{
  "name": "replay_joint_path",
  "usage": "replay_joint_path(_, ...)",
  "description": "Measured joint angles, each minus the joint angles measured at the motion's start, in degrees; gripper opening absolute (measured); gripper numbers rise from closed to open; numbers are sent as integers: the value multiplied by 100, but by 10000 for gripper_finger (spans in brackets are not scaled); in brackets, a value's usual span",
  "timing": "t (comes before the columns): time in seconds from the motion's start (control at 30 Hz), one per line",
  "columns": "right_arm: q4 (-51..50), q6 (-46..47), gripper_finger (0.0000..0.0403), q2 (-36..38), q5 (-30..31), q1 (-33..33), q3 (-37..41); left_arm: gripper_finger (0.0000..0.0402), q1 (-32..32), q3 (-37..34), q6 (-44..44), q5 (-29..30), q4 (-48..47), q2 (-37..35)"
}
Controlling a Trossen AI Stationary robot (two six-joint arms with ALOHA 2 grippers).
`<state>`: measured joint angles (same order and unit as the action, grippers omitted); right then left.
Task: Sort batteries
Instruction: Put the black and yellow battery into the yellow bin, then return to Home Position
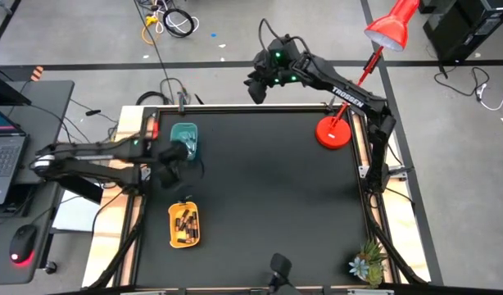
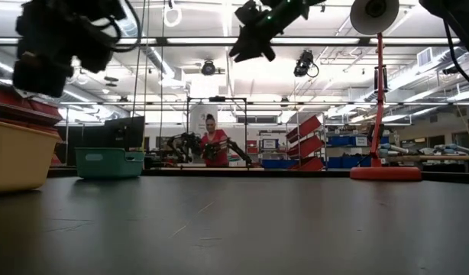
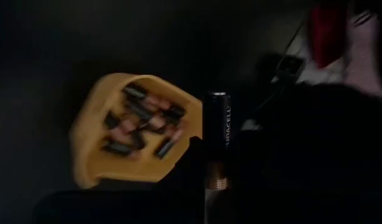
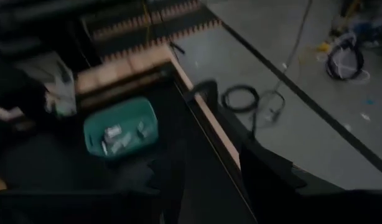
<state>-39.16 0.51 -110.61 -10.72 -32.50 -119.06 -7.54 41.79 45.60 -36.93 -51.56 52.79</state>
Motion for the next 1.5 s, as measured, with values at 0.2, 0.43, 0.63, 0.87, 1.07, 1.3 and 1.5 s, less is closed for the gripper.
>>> replay_joint_path(0.2,702,359,158,0,-378,34,325,37,1217,-1170,2166,477,2084,-391)
replay_joint_path(0.43,344,385,158,4,-443,45,325,95,1853,-1689,3093,1287,2312,-225)
replay_joint_path(0.63,129,409,158,4,-621,55,325,195,1896,-1682,3203,1170,2401,-222)
replay_joint_path(0.87,478,956,155,171,-1651,31,329,191,1894,-848,2607,1496,2503,-400)
replay_joint_path(1.07,477,627,140,1046,-965,169,591,140,1889,-170,1333,3421,2146,-1039)
replay_joint_path(1.3,2174,775,110,3029,-590,517,2994,43,1889,-156,673,5044,1490,-3042)
replay_joint_path(1.5,3195,2167,84,4896,-156,703,5576,9,1889,-271,407,6249,1392,-4335)
